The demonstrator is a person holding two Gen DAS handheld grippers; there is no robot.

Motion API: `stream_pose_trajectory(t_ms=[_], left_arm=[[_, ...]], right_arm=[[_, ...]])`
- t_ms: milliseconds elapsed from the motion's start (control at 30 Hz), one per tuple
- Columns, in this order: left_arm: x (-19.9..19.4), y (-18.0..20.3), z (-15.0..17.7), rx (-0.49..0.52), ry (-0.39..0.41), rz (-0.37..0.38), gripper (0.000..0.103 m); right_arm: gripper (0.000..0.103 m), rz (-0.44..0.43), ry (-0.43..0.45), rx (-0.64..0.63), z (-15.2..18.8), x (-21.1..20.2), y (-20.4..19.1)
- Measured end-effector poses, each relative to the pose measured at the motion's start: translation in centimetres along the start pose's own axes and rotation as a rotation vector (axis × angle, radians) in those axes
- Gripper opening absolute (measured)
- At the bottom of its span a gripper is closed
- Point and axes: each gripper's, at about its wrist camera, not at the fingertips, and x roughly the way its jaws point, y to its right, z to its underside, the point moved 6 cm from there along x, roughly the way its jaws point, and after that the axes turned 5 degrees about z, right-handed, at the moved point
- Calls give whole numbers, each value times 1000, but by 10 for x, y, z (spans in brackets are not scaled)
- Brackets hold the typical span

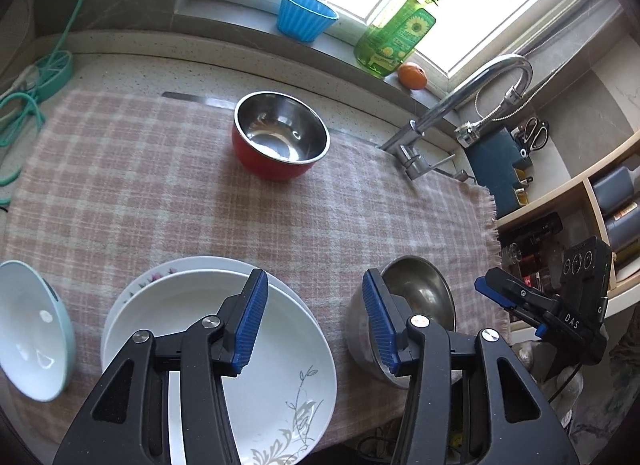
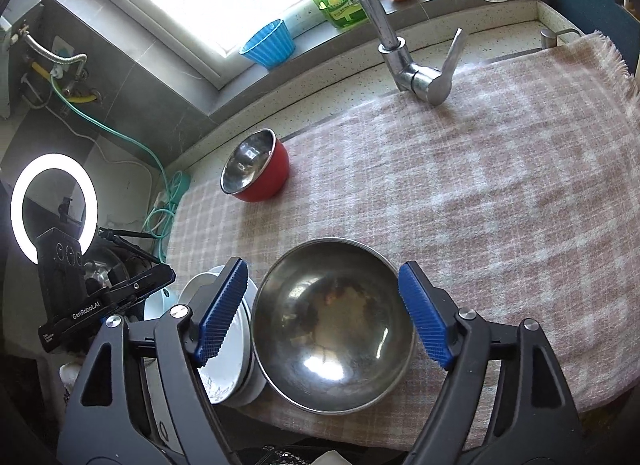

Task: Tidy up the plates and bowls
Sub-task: 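Carry the large steel bowl onto the plate stack and release it, then move the right gripper to the red-bottomed steel bowl and grip its rim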

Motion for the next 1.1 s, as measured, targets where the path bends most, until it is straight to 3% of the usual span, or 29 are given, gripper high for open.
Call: stream_pose_trajectory(t_ms=[500,867,1033,1100], left_arm=[[-2,-45,-62,-33,48,-38,48],[30,-63,-98,-49,12,-56,48],[52,-77,-112,-112,-13,-36,48],[61,-79,-116,-116,-21,-39,48]], right_arm=[[80,-61,-32,-19,-44,41,-65],[80,-69,-115,24,-78,95,-75],[80,-50,-144,36,-94,124,-74],[75,-41,-162,35,-98,137,-74]])
